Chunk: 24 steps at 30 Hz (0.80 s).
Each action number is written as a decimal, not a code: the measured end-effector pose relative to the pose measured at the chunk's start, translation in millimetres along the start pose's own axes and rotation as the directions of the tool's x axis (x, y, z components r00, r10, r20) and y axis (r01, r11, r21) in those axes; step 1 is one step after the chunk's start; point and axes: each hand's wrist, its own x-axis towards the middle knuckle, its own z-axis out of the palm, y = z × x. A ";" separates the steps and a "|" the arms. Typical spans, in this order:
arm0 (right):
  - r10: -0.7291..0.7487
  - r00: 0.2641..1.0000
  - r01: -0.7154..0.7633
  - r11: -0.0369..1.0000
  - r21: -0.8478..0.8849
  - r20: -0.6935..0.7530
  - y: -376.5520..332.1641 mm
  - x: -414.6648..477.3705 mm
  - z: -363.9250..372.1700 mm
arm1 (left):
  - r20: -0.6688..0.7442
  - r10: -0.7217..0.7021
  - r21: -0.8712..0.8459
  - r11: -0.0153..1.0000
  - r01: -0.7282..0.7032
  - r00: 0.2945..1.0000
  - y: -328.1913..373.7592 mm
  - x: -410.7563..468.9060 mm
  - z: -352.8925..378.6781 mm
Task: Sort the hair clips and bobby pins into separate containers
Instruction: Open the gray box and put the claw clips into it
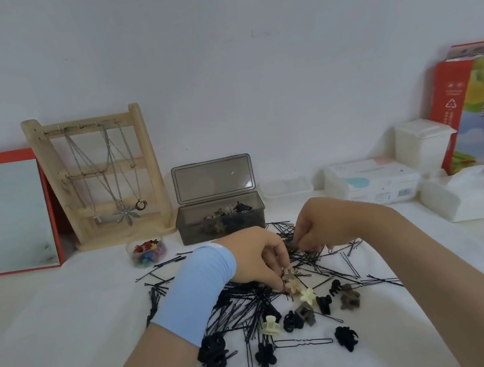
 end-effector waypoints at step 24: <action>-0.091 0.973 0.074 0.993 0.088 0.213 -19.4 6.4 -0.1 | -0.129 -0.107 0.199 0.971 0.132 0.986 -20.9 7.1 -8.7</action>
